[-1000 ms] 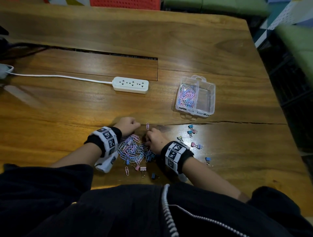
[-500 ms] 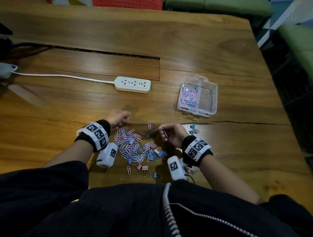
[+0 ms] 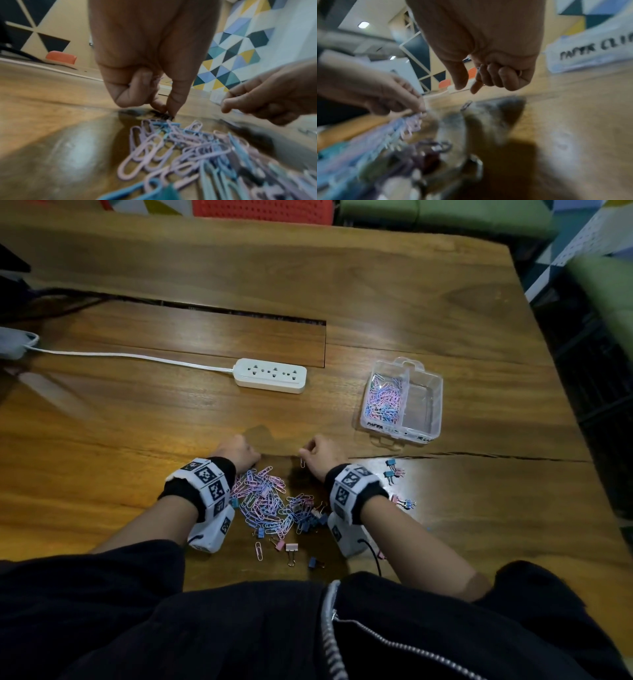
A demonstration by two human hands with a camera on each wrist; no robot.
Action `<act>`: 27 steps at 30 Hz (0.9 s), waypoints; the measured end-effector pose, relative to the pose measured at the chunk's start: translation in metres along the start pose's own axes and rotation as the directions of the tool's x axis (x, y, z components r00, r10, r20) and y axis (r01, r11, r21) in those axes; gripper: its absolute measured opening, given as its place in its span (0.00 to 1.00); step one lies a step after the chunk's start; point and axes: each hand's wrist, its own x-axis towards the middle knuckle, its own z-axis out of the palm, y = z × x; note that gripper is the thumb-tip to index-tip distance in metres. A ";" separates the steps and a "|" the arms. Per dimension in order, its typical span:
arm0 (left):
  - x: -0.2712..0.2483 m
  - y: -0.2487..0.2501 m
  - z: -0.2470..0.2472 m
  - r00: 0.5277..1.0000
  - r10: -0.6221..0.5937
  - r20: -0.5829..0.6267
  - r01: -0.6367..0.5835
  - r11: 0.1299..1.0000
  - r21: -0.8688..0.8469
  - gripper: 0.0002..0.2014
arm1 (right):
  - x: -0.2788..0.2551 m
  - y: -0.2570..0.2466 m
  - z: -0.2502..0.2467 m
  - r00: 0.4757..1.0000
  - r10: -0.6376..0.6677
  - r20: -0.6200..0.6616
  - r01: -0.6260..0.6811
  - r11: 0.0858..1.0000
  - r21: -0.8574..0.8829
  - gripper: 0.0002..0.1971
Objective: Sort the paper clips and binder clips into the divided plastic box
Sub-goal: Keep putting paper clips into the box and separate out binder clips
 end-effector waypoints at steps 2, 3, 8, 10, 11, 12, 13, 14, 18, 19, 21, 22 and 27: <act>-0.004 -0.002 0.000 0.999 0.032 -0.042 -0.029 0.998 0.062 0.12 | -0.002 0.001 0.005 0.999 -0.054 0.006 0.054 0.988 -0.141 0.18; -0.007 -0.002 0.001 0.996 0.056 -0.067 -0.048 0.992 0.118 0.10 | -0.003 0.001 0.006 0.997 -0.081 0.017 0.083 0.979 -0.185 0.18; -0.020 -0.002 0.005 0.976 0.181 -0.119 -0.131 0.931 0.342 0.07 | -0.007 0.004 0.007 0.993 -0.071 0.090 0.092 0.964 -0.249 0.11; -0.019 -0.004 0.005 0.979 0.165 -0.116 -0.124 0.946 0.299 0.07 | -0.009 0.009 0.005 0.996 -0.063 0.060 0.074 0.974 -0.216 0.14; -0.017 -0.005 0.005 0.982 0.154 -0.113 -0.117 0.954 0.277 0.07 | -0.010 0.012 0.003 0.997 -0.063 0.035 0.069 0.976 -0.207 0.15; -0.016 -0.006 0.005 0.983 0.144 -0.110 -0.112 0.960 0.257 0.08 | -0.010 0.015 0.002 0.998 -0.060 0.020 0.062 0.977 -0.202 0.14; -0.015 -0.006 0.005 0.985 0.132 -0.110 -0.104 0.968 0.229 0.09 | -0.010 0.017 0.000 0.999 -0.045 0.021 0.049 0.978 -0.203 0.12; -0.014 -0.007 0.005 0.987 0.117 -0.113 -0.094 0.977 0.194 0.10 | -0.011 0.018 -0.001 0.999 -0.029 0.031 0.035 0.979 -0.201 0.10; -0.012 -0.014 0.008 0.993 0.056 -0.100 -0.049 0.997 0.067 0.12 | -0.015 0.020 -0.003 0.996 0.017 0.086 -0.005 0.991 -0.137 0.07; -0.012 -0.015 0.010 0.995 0.056 -0.085 -0.051 0.997 0.055 0.11 | -0.018 0.021 -0.005 0.994 0.020 0.112 -0.009 0.995 -0.095 0.07; -0.011 -0.016 0.010 0.997 0.055 -0.057 -0.059 0.996 -0.064 0.08 | -0.025 0.024 -0.011 0.984 0.012 0.180 -0.030 0.995 0.094 0.09; -0.011 -0.017 0.008 0.998 0.048 -0.033 -0.054 0.972 -0.228 0.08 | -0.028 0.026 -0.015 0.975 0.001 0.222 -0.056 0.968 0.243 0.10; -0.018 -0.019 -0.006 0.980 0.101 0.170 0.110 0.434 -0.894 0.10 | -0.038 0.035 -0.024 0.928 -0.074 0.364 -0.240 0.629 0.740 0.11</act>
